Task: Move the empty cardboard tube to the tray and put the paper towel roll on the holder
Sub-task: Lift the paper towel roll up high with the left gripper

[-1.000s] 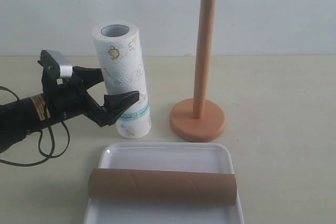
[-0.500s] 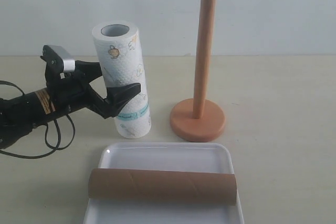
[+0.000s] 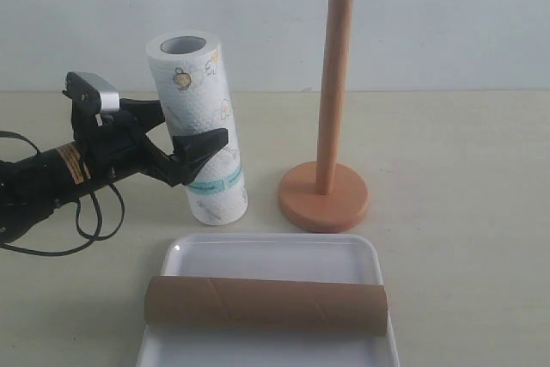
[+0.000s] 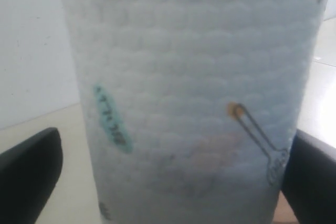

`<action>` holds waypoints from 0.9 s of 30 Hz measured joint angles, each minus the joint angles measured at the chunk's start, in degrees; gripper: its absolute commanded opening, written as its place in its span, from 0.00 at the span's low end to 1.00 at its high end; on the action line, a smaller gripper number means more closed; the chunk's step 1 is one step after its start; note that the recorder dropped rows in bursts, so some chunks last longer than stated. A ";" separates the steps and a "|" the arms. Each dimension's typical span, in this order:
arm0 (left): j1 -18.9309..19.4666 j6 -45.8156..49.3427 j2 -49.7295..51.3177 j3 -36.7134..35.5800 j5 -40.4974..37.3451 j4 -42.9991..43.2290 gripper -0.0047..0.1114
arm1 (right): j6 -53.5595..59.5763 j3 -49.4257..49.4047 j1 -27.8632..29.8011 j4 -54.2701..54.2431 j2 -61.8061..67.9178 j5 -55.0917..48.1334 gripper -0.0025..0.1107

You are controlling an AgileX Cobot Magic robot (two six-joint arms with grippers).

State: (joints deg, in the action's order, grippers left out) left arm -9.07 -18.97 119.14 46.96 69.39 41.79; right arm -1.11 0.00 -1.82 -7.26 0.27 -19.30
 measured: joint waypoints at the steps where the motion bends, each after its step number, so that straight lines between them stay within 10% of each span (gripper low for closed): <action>1: 0.00 0.00 0.00 0.00 0.00 0.00 0.99 | 0.00 0.00 0.00 0.00 0.00 0.00 0.03; 9: 0.00 -0.15 0.00 0.00 0.00 0.00 0.91 | 0.00 0.00 0.00 0.00 0.00 0.00 0.03; 18: 0.00 -2.55 0.00 0.00 0.31 0.00 0.10 | 0.00 0.00 0.00 0.00 0.00 0.00 0.03; 27: 0.00 -4.11 0.00 0.04 0.42 1.24 0.08 | 0.00 0.00 0.00 0.00 0.00 0.00 0.03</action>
State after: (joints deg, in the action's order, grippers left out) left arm -9.07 -23.07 119.14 47.00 69.81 43.03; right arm -1.11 0.00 -1.82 -7.26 0.27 -19.30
